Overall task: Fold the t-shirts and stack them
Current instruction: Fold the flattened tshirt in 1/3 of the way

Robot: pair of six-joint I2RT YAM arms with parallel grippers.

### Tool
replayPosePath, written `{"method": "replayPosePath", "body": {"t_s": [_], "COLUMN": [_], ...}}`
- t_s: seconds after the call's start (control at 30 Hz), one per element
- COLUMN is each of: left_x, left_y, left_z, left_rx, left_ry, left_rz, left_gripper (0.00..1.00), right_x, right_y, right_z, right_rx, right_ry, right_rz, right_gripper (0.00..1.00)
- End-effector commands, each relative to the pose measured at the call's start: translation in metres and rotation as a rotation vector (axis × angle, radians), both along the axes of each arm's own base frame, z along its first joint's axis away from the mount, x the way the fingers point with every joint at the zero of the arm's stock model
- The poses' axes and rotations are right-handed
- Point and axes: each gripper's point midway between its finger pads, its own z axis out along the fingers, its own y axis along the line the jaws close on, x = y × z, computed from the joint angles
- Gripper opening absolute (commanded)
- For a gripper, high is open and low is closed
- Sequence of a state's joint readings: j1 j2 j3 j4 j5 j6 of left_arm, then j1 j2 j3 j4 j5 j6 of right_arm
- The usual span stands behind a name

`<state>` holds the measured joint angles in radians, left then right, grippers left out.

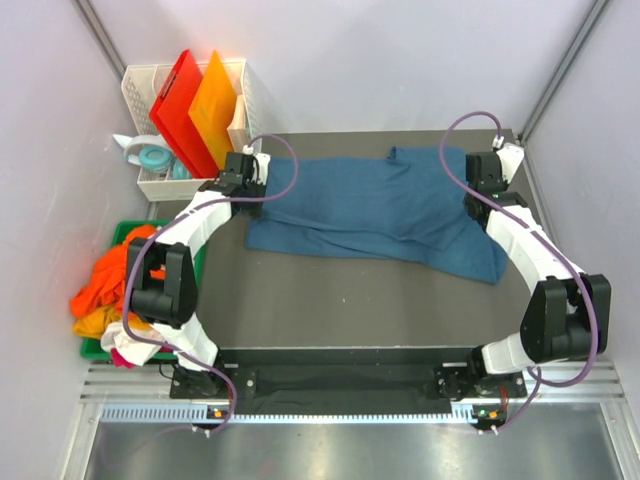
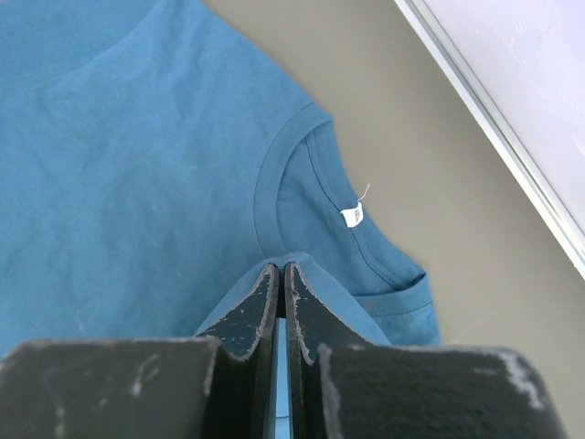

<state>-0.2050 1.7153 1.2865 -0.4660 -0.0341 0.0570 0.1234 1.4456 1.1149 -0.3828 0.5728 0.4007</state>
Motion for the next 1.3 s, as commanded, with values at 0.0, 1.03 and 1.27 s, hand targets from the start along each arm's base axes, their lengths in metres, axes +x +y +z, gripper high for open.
{"method": "replayPosePath", "body": {"t_s": [0.0,1.03,1.27], "left_x": [0.017,0.056,0.056], "left_y": [-0.007,-0.009,-0.010], "left_z": [0.025,-0.064,-0.070], "left_rx": [-0.029,0.044,0.045], "left_ry": [-0.078,0.054,0.065], "left_rz": [0.000,-0.005,-0.013], "left_gripper": [0.00,0.00,0.00], "right_x": [0.015,0.106,0.125], "right_y": [-0.002,0.001,-0.001], "right_z": [0.019,-0.041,-0.030], "right_rx": [-0.011,-0.016,-0.021], "right_ry": [-0.071,0.016,-0.030], "right_rz": [-0.011,-0.004,-0.024], "right_gripper": [0.00,0.00,0.00]}}
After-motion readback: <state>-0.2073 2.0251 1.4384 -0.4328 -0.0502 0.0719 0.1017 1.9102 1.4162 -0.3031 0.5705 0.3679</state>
